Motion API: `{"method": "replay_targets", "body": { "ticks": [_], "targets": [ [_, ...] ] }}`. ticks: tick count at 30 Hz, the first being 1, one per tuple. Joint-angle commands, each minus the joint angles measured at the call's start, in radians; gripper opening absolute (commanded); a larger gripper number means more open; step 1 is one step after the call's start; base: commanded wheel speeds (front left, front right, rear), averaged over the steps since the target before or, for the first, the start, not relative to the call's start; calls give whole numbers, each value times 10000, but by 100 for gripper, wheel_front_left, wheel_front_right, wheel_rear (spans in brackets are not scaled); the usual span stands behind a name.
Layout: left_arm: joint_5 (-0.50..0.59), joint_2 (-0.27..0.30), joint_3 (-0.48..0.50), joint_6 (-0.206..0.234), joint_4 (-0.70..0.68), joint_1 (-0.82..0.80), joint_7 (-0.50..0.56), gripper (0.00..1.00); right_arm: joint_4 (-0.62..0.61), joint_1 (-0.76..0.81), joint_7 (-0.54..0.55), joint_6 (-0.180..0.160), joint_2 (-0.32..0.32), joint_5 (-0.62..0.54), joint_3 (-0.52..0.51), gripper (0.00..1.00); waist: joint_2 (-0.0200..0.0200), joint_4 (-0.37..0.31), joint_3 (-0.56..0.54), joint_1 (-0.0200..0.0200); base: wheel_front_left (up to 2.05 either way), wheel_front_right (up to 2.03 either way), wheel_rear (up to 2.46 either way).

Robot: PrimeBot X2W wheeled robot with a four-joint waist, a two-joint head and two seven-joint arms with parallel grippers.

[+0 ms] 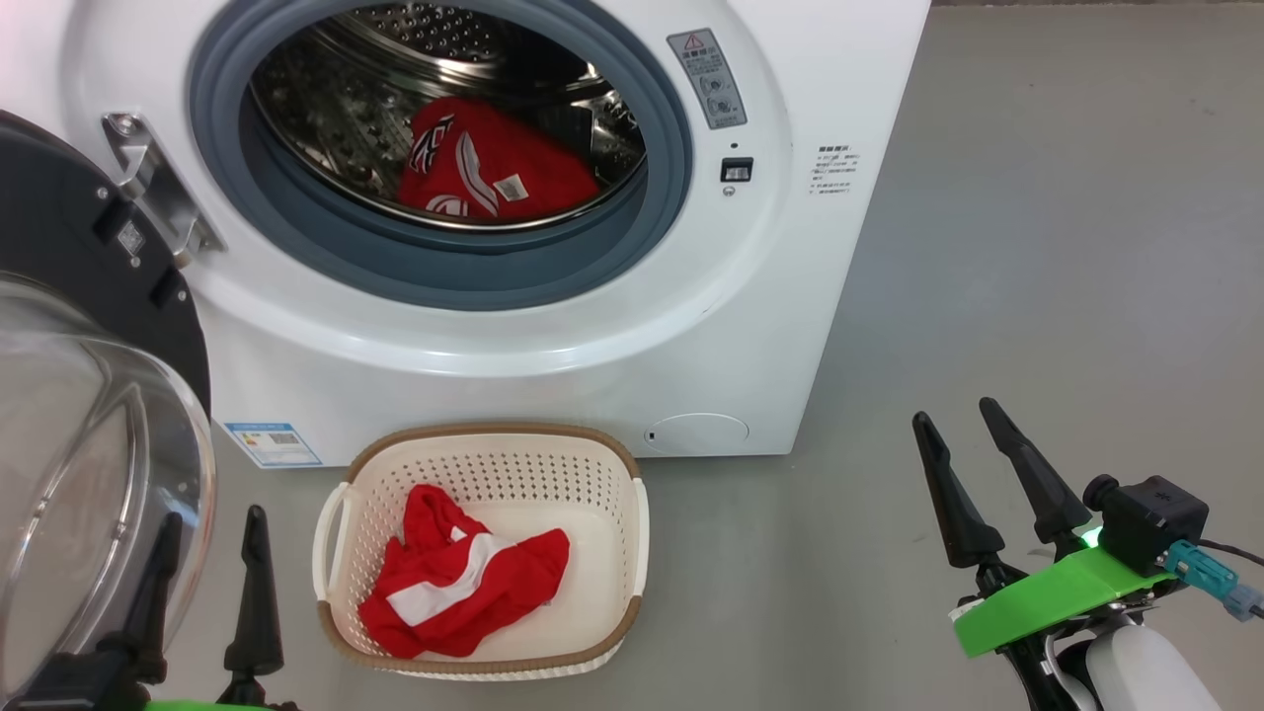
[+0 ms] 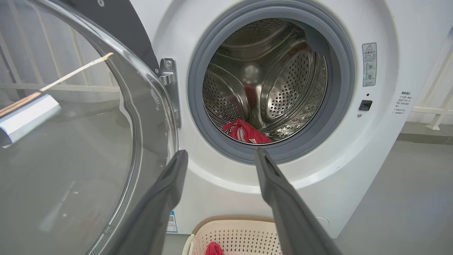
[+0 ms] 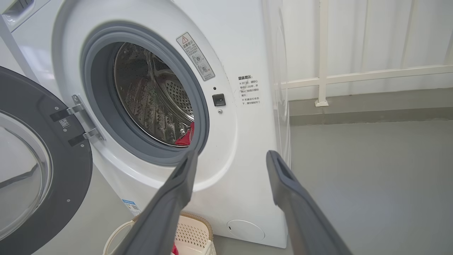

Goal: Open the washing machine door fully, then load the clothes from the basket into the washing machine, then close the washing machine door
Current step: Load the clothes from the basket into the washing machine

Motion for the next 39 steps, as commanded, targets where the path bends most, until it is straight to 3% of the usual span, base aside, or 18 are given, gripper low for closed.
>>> {"method": "replay_targets", "body": {
  "ticks": [1,28,39],
  "targets": [
    [71,123,413,-80,-291,-227,-80,100,-248,-22,-46,16,-120,-34,213,100,0,3,29,-1,0,0,0],
    [348,-232,743,-498,-155,-356,-80,100,-231,-98,-46,16,-120,-58,273,100,0,-104,220,-1,0,0,0],
    [367,-213,698,-628,-62,-741,-80,100,-308,-308,-46,16,-50,-131,293,100,0,-201,761,-1,0,0,0]
  ]
}}
